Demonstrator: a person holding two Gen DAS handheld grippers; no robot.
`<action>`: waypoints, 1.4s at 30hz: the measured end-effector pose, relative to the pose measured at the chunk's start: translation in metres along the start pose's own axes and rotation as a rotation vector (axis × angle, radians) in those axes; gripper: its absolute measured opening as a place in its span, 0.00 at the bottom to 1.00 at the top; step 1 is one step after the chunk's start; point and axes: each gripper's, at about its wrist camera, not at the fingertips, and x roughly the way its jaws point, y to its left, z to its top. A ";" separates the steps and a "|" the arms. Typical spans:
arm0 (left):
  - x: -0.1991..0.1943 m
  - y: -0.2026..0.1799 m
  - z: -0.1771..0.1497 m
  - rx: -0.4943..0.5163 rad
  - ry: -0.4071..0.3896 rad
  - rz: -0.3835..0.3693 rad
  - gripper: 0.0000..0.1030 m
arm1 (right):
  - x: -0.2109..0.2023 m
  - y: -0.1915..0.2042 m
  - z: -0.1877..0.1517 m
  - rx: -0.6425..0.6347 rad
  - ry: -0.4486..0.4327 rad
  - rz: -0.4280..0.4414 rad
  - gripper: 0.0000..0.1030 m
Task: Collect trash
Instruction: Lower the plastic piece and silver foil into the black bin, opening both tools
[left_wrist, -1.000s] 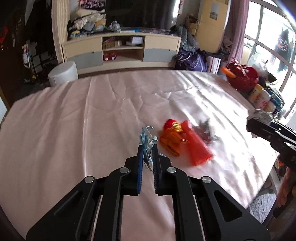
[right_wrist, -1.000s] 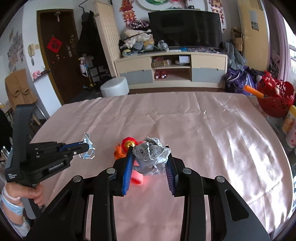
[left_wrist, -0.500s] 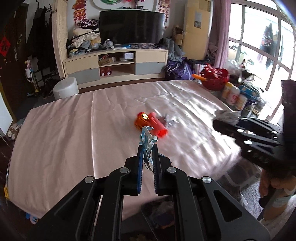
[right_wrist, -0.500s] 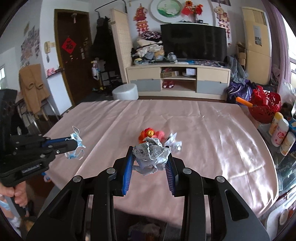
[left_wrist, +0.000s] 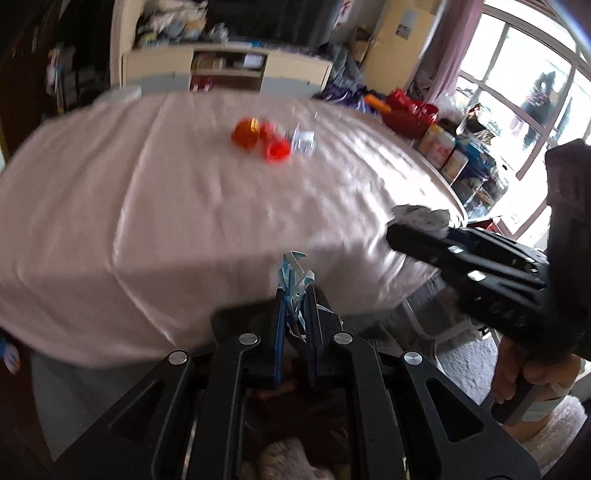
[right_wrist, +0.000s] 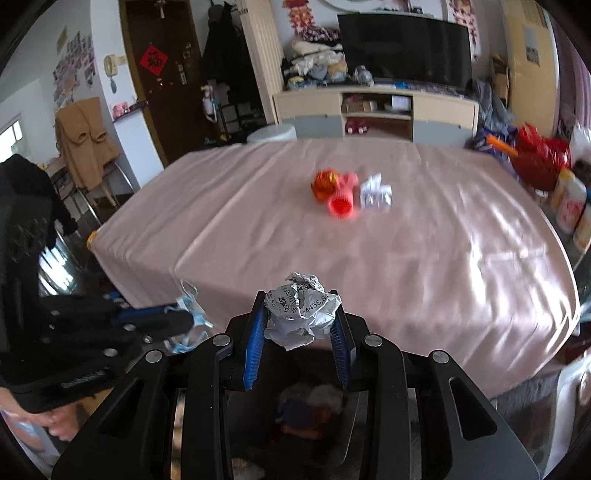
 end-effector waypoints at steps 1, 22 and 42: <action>0.005 0.002 -0.007 -0.012 0.015 -0.007 0.08 | 0.001 -0.002 -0.005 0.008 0.009 -0.004 0.33; 0.096 0.018 -0.076 -0.099 0.215 0.020 0.09 | 0.081 -0.021 -0.088 0.178 0.240 0.009 0.32; 0.109 0.024 -0.085 -0.077 0.275 0.050 0.49 | 0.110 -0.028 -0.091 0.229 0.307 -0.006 0.59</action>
